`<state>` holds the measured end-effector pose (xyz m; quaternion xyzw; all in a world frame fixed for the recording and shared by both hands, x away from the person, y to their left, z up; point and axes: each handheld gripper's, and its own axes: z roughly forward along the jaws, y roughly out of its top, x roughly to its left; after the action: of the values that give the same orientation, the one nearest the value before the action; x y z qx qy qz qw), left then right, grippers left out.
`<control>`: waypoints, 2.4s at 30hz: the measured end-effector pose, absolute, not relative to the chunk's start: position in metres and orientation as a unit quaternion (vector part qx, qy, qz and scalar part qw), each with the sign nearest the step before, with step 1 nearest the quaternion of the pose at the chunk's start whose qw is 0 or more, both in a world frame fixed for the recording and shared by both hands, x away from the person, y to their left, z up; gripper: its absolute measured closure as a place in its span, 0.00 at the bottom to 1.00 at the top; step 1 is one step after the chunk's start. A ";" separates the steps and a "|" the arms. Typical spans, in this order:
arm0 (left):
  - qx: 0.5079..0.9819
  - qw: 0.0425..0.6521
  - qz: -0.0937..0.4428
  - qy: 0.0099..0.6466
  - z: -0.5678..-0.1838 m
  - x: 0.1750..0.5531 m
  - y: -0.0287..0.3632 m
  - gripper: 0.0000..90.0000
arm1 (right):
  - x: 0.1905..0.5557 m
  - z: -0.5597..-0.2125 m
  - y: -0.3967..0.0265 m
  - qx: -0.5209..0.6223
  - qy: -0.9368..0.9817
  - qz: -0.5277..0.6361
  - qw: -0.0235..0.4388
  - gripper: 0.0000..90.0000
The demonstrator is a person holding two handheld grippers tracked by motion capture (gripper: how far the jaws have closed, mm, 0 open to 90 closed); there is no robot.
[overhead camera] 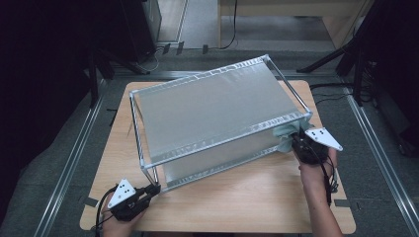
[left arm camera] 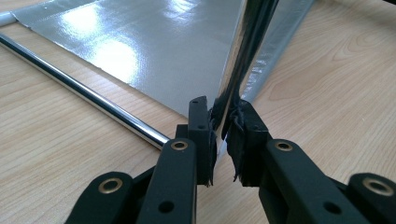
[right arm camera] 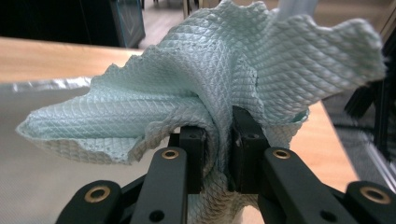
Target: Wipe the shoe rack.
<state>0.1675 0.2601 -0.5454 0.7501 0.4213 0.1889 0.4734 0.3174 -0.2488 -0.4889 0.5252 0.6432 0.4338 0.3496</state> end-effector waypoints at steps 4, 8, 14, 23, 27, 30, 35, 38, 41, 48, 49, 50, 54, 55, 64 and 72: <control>0.750 0.473 0.189 0.421 -0.545 0.168 0.260 0.89 | 0.324 -0.506 -0.247 0.541 0.662 0.401 0.330 0.87; 0.751 0.473 0.188 0.420 -0.545 0.167 0.260 0.89 | 0.325 -0.511 -0.246 0.550 0.660 0.393 0.327 0.87; 0.752 0.474 0.187 0.419 -0.546 0.168 0.260 0.89 | 0.316 -0.481 -0.248 0.523 0.635 0.439 0.361 0.87; 0.754 0.473 0.187 0.415 -0.545 0.167 0.258 0.89 | 0.314 -0.475 -0.247 0.510 0.629 0.440 0.389 0.88; 0.754 0.473 0.187 0.415 -0.545 0.167 0.258 0.89 | 0.322 -0.500 -0.244 0.536 0.653 0.397 0.358 0.88; 0.757 0.472 0.186 0.411 -0.545 0.167 0.259 0.89 | 0.326 -0.512 -0.245 0.551 0.665 0.380 0.332 0.88; 0.759 0.472 0.186 0.408 -0.545 0.167 0.258 0.89 | 0.324 -0.498 -0.252 0.552 0.655 0.404 0.321 0.88; 0.759 0.473 0.186 0.407 -0.545 0.167 0.258 0.89 | 0.317 -0.477 -0.255 0.532 0.642 0.435 0.339 0.88; 0.759 0.473 0.185 0.408 -0.545 0.167 0.258 0.89 | 0.307 -0.456 -0.255 0.503 0.625 0.461 0.380 0.88; 0.758 0.471 0.186 0.411 -0.545 0.167 0.257 0.89 | 0.317 -0.482 -0.257 0.517 0.654 0.432 0.344 0.88; 0.758 0.471 0.186 0.411 -0.545 0.167 0.257 0.89 | 0.318 -0.488 -0.257 0.520 0.660 0.424 0.339 0.88; 0.758 0.471 0.187 0.410 -0.545 0.167 0.257 0.89 | 0.321 -0.498 -0.256 0.526 0.670 0.409 0.328 0.88; 0.759 0.472 0.186 0.409 -0.545 0.167 0.257 0.89 | 0.326 -0.518 -0.256 0.539 0.688 0.374 0.310 0.88; 0.759 0.472 0.186 0.409 -0.545 0.167 0.257 0.89 | 0.326 -0.520 -0.257 0.541 0.687 0.373 0.310 0.88; 0.759 0.472 0.185 0.408 -0.545 0.167 0.258 0.89 | 0.315 -0.476 -0.258 0.514 0.646 0.445 0.347 0.88; 0.757 0.474 0.184 0.409 -0.546 0.167 0.256 0.89 | 0.315 -0.478 -0.260 0.509 0.650 0.442 0.351 0.87</control>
<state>0.1674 0.2563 -0.5456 0.7574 0.4093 0.1843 0.4741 0.3147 -0.2605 -0.4780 0.5093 0.6501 0.4416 0.3507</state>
